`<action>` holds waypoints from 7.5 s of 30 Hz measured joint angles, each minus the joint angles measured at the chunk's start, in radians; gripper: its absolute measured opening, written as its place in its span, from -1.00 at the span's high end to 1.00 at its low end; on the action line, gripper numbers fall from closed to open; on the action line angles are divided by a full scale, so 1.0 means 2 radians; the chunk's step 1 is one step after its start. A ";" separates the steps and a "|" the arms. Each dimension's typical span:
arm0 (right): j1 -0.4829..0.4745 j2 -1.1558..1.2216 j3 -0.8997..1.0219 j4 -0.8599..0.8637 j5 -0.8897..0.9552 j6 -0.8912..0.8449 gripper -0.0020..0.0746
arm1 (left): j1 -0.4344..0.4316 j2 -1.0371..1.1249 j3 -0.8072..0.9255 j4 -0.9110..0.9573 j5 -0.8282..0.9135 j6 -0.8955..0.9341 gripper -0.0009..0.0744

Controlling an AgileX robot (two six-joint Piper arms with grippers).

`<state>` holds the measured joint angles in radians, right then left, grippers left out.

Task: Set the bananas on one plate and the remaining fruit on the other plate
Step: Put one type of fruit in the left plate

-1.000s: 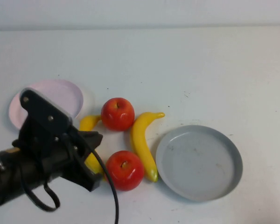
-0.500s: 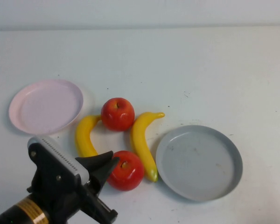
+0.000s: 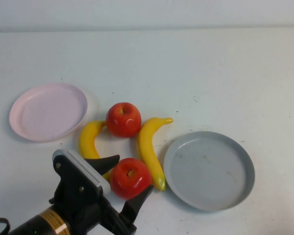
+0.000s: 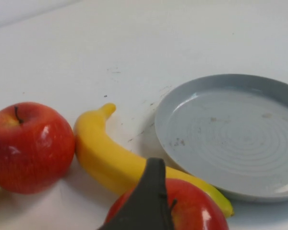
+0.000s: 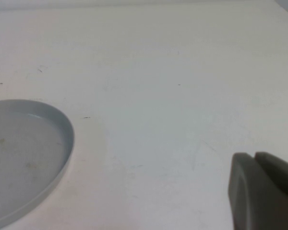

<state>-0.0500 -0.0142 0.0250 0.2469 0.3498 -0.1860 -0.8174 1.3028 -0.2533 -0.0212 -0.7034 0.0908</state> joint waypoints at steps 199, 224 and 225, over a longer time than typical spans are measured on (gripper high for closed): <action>0.000 0.000 0.000 0.000 0.000 0.000 0.99 | 0.220 0.196 -0.331 0.734 0.144 -0.546 -0.51; 0.000 0.000 0.000 0.000 0.000 0.000 0.99 | 0.232 0.249 -0.371 0.649 0.148 -0.481 -0.51; 0.000 0.000 0.000 0.000 0.000 0.000 0.99 | 0.231 0.253 -0.372 0.649 0.148 -0.481 -0.51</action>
<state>-0.0500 -0.0142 0.0250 0.2469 0.3498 -0.1860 -0.3549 1.8097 -0.9965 1.2762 -0.4078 -0.8714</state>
